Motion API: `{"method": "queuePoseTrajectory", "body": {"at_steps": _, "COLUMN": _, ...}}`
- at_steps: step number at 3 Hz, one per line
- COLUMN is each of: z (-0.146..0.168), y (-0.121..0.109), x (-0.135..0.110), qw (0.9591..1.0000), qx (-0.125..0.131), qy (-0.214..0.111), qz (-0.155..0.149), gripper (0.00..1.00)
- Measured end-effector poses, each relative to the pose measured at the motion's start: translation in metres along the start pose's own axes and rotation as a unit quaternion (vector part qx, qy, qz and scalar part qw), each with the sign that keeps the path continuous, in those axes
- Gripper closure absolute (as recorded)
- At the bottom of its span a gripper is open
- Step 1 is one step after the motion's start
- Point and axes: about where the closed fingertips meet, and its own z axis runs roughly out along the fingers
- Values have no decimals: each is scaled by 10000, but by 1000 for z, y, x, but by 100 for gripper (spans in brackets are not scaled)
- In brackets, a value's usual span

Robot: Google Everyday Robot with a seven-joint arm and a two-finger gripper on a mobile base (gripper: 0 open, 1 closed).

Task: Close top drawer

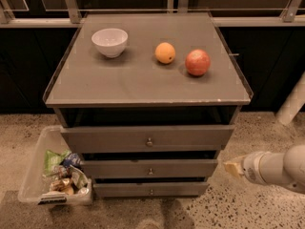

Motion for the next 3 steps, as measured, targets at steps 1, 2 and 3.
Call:
{"method": "queuePoseTrajectory", "body": {"at_steps": 1, "z": -5, "y": 4, "x": 2, "qw": 10000, "qx": 21, "qy": 28, "qz": -17, "gripper": 83}}
{"method": "queuePoseTrajectory", "body": {"at_steps": 2, "z": -5, "y": 4, "x": 2, "qw": 10000, "qx": 20, "qy": 28, "qz": -17, "gripper": 58}}
{"method": "queuePoseTrajectory", "body": {"at_steps": 3, "z": -5, "y": 4, "x": 2, "qw": 10000, "qx": 20, "qy": 28, "qz": -17, "gripper": 36}}
